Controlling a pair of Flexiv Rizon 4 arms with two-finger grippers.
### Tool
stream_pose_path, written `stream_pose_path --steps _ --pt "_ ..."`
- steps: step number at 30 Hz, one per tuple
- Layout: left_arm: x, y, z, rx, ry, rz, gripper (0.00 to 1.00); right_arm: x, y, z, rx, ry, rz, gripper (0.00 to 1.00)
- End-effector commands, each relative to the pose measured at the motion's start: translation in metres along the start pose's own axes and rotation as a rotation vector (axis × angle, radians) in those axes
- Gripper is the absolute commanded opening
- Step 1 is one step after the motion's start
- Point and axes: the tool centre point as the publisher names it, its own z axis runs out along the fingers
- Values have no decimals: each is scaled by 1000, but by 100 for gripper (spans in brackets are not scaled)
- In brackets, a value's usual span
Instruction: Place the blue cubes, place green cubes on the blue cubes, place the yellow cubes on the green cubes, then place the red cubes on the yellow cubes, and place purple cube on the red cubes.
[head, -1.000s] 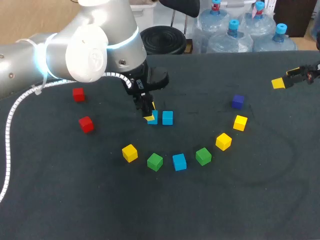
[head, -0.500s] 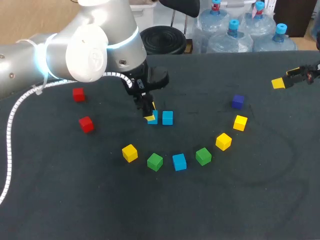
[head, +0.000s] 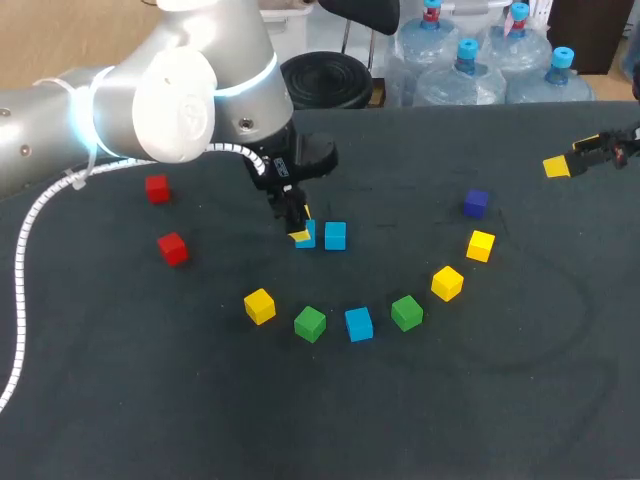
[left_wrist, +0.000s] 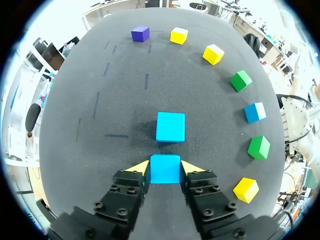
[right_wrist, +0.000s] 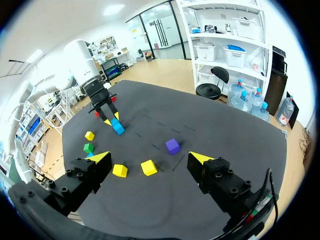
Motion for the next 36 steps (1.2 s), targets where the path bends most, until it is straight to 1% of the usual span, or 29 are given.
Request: stream_pose_path --steps 1,2,3,4,11,17,23,25,28,31,36 --pt "-1 3 1 7 5 -1 46 0 -1 1 -3 -2 -1 100" --pt "-1 3 1 8 6 -2 59 0 -1 1 -3 -2 -1 100" --pt "-1 3 1 8 7 -2 89 0 -1 1 -3 -2 -1 100" --pt "0 3 1 9 8 -2 100 0 -1 1 -3 -2 -1 100" --pt "0 3 -4 10 6 -5 100 0 -1 1 -3 -2 -1 100" --pt "5 -2 -16 7 10 -4 100 0 -1 1 -3 -2 -1 100" --pt "16 -11 -32 -12 -3 1 100 0 -1 1 -3 -2 -1 100" --pt "23 -17 -40 -23 -28 -9 100 0 -1 1 -3 -2 -1 100" --pt "32 -25 -48 -34 -40 -15 100 0 -1 1 -3 -2 -1 100" --pt "40 -30 -53 -43 -43 -16 100 0 -1 1 -3 -2 -1 100" --pt "47 -34 -56 -47 -41 -19 100 0 -1 1 -3 -2 -1 100"
